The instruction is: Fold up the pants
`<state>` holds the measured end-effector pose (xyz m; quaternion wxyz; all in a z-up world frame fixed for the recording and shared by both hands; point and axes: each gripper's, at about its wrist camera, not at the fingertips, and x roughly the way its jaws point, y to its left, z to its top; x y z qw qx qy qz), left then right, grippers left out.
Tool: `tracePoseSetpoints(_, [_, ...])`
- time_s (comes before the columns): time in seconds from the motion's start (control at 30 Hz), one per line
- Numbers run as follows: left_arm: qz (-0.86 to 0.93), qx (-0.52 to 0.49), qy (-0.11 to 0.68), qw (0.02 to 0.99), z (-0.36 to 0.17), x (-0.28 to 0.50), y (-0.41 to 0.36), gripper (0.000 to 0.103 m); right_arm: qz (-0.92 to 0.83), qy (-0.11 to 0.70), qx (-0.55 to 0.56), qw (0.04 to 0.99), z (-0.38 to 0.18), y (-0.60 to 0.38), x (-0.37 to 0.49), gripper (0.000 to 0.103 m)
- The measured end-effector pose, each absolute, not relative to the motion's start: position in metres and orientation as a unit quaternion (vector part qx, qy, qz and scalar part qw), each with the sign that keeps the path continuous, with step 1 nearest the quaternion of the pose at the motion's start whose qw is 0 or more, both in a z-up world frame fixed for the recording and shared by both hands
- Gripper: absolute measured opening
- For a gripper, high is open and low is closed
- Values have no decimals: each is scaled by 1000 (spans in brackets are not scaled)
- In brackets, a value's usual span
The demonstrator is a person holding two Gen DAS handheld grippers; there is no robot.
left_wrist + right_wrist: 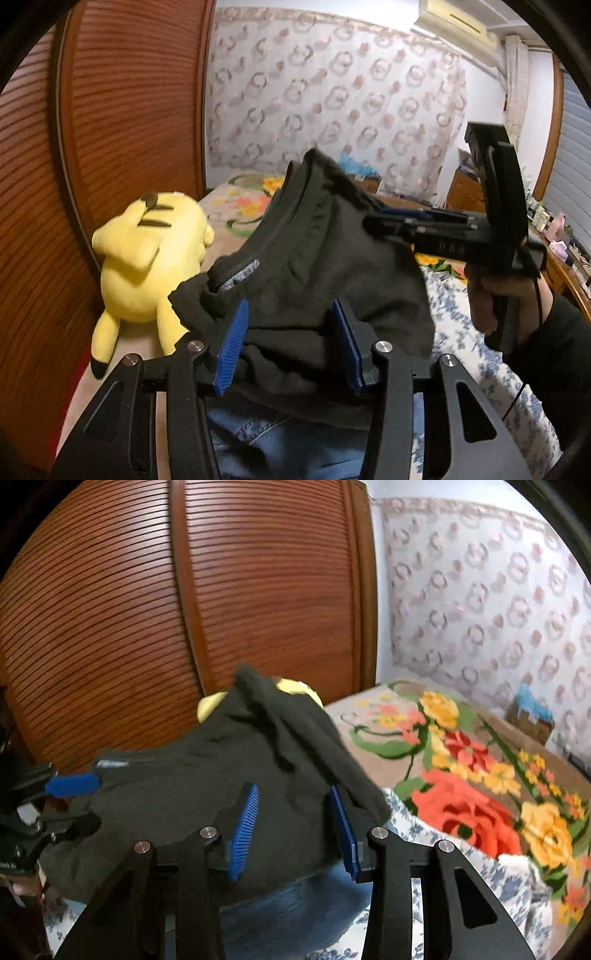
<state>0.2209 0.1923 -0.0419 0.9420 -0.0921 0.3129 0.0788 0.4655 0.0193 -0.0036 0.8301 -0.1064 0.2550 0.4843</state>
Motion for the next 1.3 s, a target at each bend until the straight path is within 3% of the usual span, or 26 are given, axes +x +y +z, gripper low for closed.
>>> tracePoseSetpoints(0.5, [90, -83, 314, 942, -47, 202, 192, 51, 482, 238, -90, 838, 4, 14, 419, 42])
tracePoseSetpoints(0.63, [105, -83, 300, 945, -40, 186, 193, 79, 481, 241, -92, 838, 3, 11, 405, 42])
tracePoseSetpoints(0.7, [108, -81, 295, 946, -35, 178, 192, 84, 480, 241, -93, 838, 1, 9, 400, 42])
tracePoseSetpoints(0.77, [108, -83, 298, 945, -34, 174, 194, 96, 479, 243, -93, 838, 0, 7, 395, 42])
tracePoseSetpoints(0.83, [118, -76, 294, 945, -31, 169, 193, 103, 477, 245, -93, 839, 0, 5, 390, 42])
tracePoseSetpoints(0.9, [137, -64, 288, 946, -28, 164, 191, 103, 474, 244, -94, 841, 0, 3, 385, 43])
tracePoseSetpoints(1.1, [138, -66, 281, 947, -22, 153, 188, 103, 464, 242, -98, 846, 3, 1, 373, 54])
tracePoseSetpoints(1.3, [128, -69, 276, 950, -17, 144, 183, 103, 452, 233, -95, 856, 7, -8, 353, 86])
